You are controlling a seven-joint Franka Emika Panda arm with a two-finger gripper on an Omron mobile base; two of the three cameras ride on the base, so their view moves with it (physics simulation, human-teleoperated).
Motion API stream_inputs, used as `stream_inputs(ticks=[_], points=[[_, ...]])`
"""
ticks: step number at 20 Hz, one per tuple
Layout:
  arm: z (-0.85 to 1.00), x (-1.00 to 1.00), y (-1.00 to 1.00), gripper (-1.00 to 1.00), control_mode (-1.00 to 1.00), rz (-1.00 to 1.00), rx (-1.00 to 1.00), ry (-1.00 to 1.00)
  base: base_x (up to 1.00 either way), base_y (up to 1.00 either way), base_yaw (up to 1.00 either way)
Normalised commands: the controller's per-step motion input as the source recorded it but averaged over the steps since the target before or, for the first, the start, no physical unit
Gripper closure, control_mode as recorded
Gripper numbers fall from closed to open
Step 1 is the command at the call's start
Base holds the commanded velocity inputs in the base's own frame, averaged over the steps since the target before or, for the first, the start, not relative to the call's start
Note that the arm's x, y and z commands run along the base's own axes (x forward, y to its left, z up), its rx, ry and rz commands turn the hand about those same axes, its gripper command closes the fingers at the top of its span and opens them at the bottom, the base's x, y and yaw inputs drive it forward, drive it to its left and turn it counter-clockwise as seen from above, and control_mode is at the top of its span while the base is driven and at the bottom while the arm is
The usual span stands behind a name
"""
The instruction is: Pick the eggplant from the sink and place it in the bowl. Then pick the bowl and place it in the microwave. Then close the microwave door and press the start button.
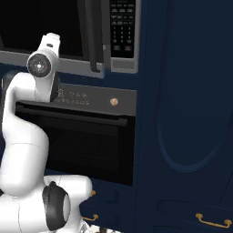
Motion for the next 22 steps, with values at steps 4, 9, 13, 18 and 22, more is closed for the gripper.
stream_inputs(ticks=[4, 9, 13, 18, 22], points=[[0.25, 0.9, 0.0, -1.0, -1.0, 0.1, 0.06, 0.07, 0.0, 0.0, 0.0], [0.01, 0.8, 0.0, -1.0, -1.0, 0.06, 0.03, 0.07, 0.0, 0.0, 0.0], [-0.07, 0.4, 0.02, -1.0, -1.0, 0.01, 0.01, 0.03, 0.0, 0.0, 0.0], [-0.01, -0.82, 0.07, -1.0, -1.0, 0.0, 0.0, -0.03, 0.0, 0.0, 0.0], [0.07, -1.0, 0.0, -1.0, -1.0, 0.0, 0.0, -0.01, 0.0, 0.0, 0.0]])
